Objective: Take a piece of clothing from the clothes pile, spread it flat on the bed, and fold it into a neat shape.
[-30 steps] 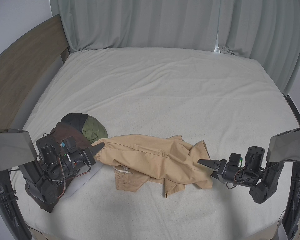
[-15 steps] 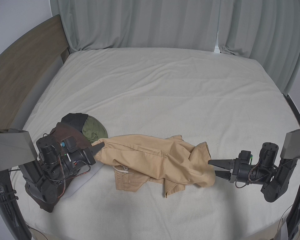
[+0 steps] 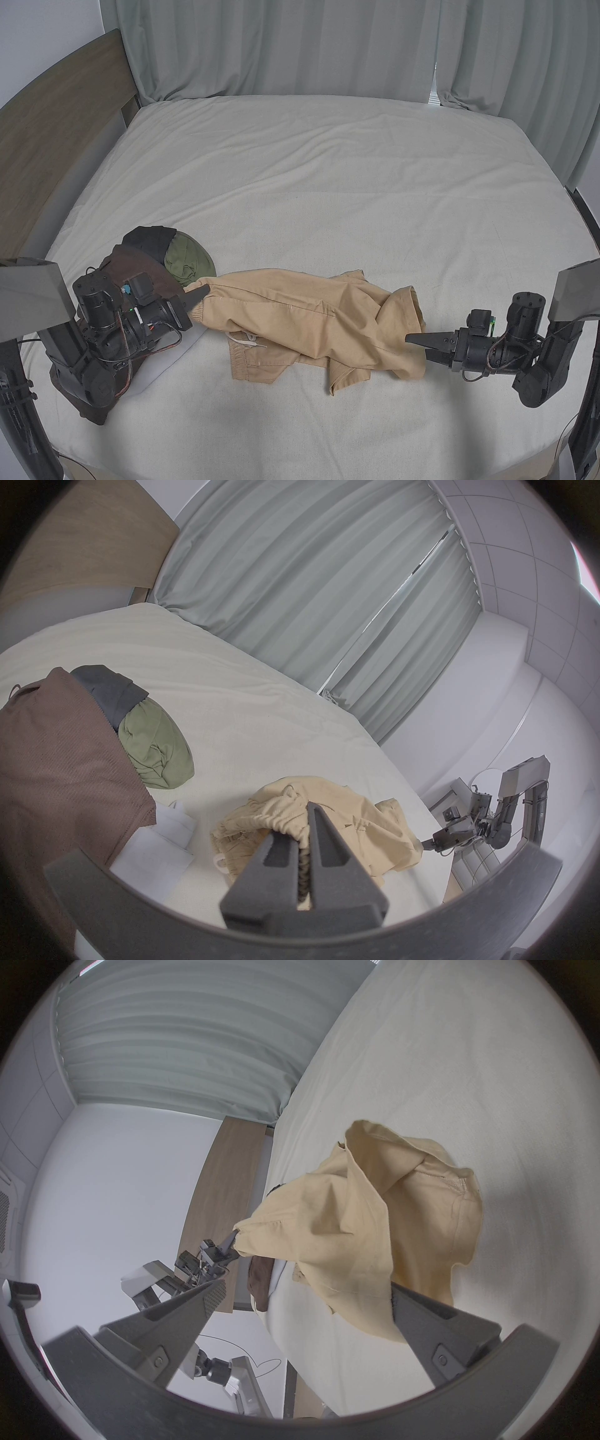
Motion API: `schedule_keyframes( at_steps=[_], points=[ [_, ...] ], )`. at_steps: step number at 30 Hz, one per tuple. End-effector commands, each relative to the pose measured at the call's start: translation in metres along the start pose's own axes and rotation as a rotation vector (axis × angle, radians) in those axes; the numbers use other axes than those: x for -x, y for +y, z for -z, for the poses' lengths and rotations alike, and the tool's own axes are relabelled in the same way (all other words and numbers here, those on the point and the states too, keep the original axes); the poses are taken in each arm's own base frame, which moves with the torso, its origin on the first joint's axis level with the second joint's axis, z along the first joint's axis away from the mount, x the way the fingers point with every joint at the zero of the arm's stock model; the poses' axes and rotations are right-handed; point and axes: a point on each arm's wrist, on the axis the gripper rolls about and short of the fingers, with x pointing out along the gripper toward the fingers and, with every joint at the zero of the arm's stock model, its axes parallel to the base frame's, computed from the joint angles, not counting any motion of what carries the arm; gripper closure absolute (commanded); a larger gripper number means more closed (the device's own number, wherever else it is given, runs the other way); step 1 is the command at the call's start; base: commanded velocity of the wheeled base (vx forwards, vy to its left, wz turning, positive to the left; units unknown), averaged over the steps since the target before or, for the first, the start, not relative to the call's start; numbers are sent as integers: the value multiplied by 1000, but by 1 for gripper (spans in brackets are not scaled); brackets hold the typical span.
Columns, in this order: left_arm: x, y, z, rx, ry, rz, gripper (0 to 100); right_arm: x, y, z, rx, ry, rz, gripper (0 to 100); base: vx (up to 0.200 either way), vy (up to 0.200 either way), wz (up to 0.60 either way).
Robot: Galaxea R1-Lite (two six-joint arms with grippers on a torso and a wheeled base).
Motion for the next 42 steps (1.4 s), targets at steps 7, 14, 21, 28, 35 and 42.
schedule_keyframes(
  at_steps=[7, 14, 21, 28, 35, 42],
  points=[
    [0, 0, 1, 1, 2, 2, 100, -13, -6, 4, 3, 32, -6, 0, 0, 0, 0],
    [-1, 0, 2, -16, 6, 0, 100, -13, -9, 1, 8, 21, -6, 100, 0, 0, 0],
    [-1, 1, 2, -23, 7, -1, 100, -3, -8, -11, 25, -33, 0, 100, 0, 0, 0],
    [-1, 2, 3, -22, 7, -3, 100, 12, 7, -26, 74, -103, -16, 100, 0, 0, 0],
    [-2, 3, 2, -23, 4, -4, 100, 19, 8, -33, 85, -131, -14, 100, 0, 0, 0],
    [-2, 2, 2, -22, 5, -3, 100, 10, 8, -25, 74, -92, -24, 100, 0, 0, 0]
  ],
)
